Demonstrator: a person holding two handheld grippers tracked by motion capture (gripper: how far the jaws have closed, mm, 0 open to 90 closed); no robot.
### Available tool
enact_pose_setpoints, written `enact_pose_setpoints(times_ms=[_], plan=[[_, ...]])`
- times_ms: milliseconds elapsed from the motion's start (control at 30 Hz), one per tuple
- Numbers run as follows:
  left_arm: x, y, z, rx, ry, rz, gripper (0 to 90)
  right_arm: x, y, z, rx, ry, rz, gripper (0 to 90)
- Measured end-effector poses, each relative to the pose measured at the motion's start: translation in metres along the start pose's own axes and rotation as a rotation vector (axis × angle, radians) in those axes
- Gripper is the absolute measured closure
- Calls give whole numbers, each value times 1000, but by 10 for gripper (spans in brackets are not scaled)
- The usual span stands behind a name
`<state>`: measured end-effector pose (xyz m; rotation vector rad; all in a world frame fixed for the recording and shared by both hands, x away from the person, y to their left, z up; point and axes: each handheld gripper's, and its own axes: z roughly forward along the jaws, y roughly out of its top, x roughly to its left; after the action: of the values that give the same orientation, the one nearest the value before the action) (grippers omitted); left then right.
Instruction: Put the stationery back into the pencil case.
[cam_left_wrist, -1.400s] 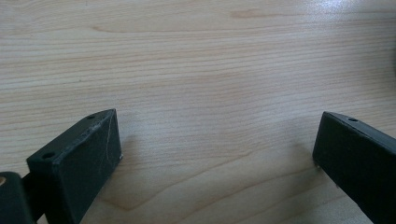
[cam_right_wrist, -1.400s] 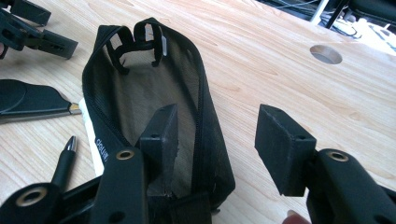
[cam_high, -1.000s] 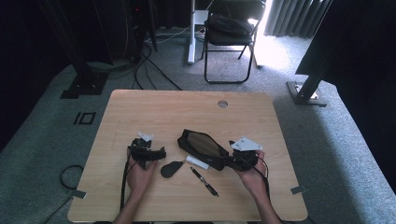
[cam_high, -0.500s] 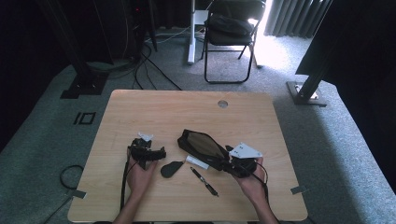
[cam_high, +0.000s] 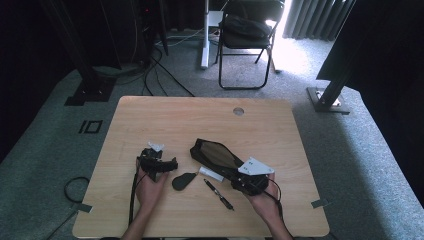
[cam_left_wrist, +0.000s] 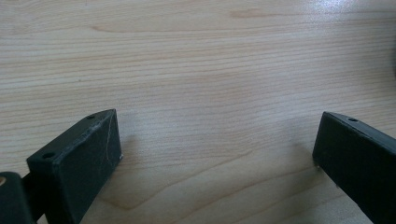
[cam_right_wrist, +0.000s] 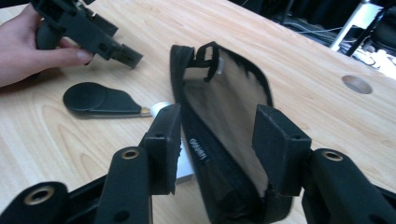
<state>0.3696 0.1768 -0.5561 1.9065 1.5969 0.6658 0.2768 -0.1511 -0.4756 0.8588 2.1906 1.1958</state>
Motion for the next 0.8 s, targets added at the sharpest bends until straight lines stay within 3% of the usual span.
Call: enact_pose_setpoints(times_ms=[567,800], plan=[[0,0,0,0,1,-1,13,19,-6,8,22,57,-15,554],[0,0,0,0,1,-1,13,25,-9,13,52,75,-27,629]])
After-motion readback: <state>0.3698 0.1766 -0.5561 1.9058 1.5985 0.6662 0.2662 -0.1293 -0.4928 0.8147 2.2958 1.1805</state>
